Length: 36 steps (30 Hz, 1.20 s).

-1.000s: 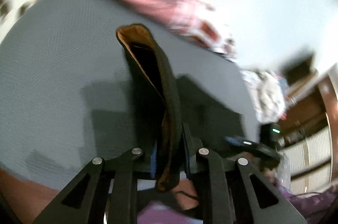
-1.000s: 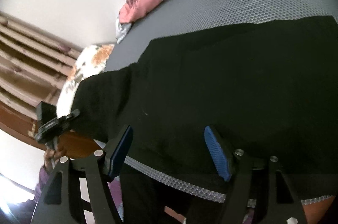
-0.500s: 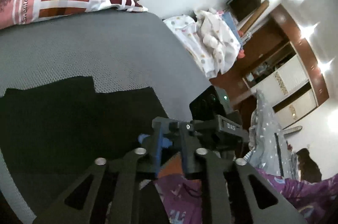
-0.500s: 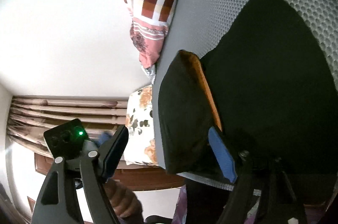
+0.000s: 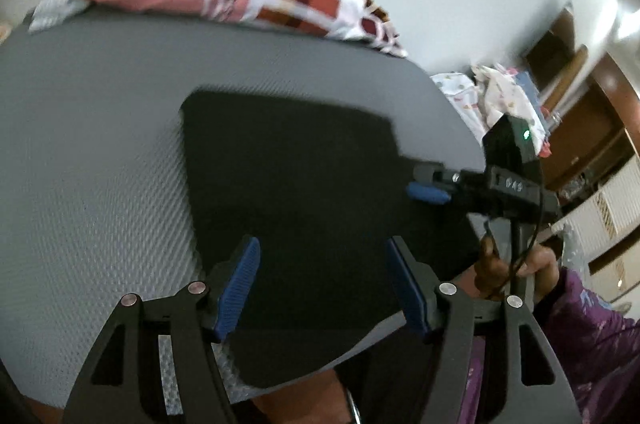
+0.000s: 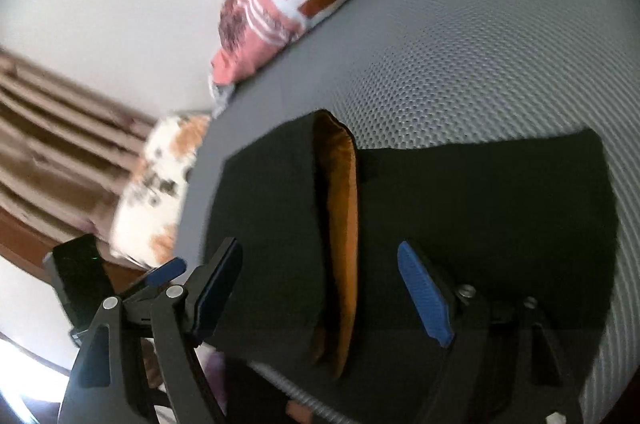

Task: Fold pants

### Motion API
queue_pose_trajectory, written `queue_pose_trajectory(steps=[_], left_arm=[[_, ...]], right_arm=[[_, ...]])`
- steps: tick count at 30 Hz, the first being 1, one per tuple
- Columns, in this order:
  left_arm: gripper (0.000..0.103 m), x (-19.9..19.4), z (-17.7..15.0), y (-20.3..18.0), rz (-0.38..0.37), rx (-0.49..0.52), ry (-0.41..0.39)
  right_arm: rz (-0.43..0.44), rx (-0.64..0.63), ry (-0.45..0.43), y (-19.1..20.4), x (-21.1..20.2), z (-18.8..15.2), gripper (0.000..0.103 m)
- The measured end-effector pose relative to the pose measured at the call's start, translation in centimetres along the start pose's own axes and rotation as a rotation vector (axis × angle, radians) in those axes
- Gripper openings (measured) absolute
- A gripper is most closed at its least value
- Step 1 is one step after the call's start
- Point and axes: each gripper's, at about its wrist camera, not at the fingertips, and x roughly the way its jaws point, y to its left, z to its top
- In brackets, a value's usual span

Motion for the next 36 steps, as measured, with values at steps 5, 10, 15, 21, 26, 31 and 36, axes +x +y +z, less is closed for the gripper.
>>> queue_pose_trajectory(steps=[5,10,15,21,26,31,36], left_arm=[[0.066,1.5,-0.6,0.3,0.008,0.008,0.005],[0.072,2.5,-1.1,0.5,0.010,0.013,0.010],[0.074,3.0,-0.9,0.8,-0.004,-0.001,0.011],[0.074,2.9,-0.7,0.9,-0.001,-0.009,0.012],[0.074,1.8,-0.3,0.5,0.009,-0.031,0.026],[0.076,0.8,0.5,-1.6,-0.006,-0.005,-0.007],[0.077,4.1,0.0,-3.5,0.027,0.067,0.063]], right_arm=[[0.057,-0.062,0.044,1.8,1.9,-0.4,0.064],[0.017,-0.096,0.013,1.3,1.0,-0.6,0.032],[0.048,0.030,0.024,-0.9,1.7,0.6,0.039],[0.011,-0.055,0.077,1.2,3.5,1.1,0.022],[0.065,0.000,-0.003,1.5,0.2,0.9,0.007],[0.085,0.066,-0.121,-0.2,-6.5,-1.1,0.006],[0.002,0.199,-0.144,-6.0,-9.5,-3.3,0.006]])
